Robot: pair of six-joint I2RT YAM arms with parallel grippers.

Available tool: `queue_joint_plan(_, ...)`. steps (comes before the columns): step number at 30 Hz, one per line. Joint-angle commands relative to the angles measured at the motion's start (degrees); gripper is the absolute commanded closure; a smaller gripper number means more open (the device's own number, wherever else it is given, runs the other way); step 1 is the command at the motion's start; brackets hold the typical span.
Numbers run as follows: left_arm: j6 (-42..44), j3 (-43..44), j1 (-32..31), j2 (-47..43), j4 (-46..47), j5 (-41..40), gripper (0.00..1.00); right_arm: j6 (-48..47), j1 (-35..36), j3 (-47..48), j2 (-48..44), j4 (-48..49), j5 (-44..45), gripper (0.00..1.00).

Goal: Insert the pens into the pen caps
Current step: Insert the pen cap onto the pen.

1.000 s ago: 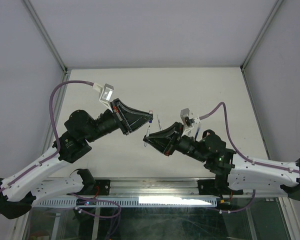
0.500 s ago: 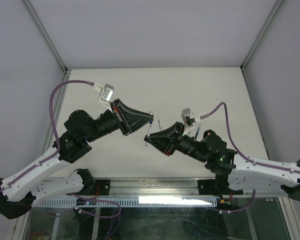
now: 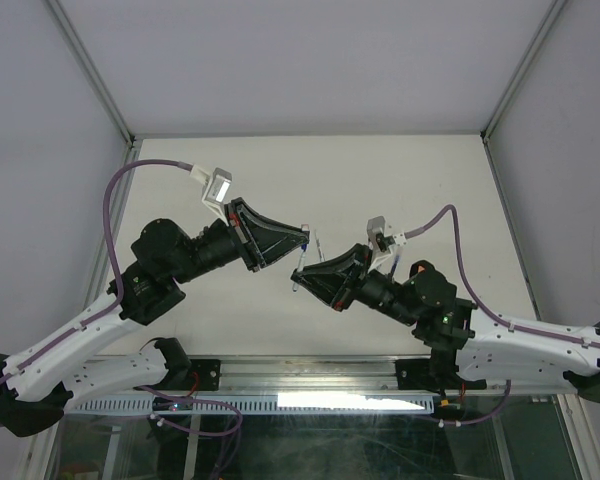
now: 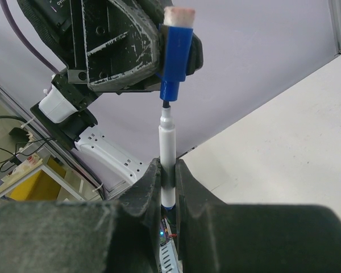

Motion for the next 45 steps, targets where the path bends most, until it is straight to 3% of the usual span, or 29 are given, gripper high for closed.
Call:
queue_joint_plan(1,-0.4,-0.3,0.2,-0.5,2.4,0.3,1.00,0.5,0.3,-0.4,-1.4,2.1,1.4,1.00)
queue_joint_plan(45,1.5,-0.2,0.1,3.4,1.8,6.8,1.00,-0.3,0.3,1.1,-5.9,-4.6,10.2,1.00)
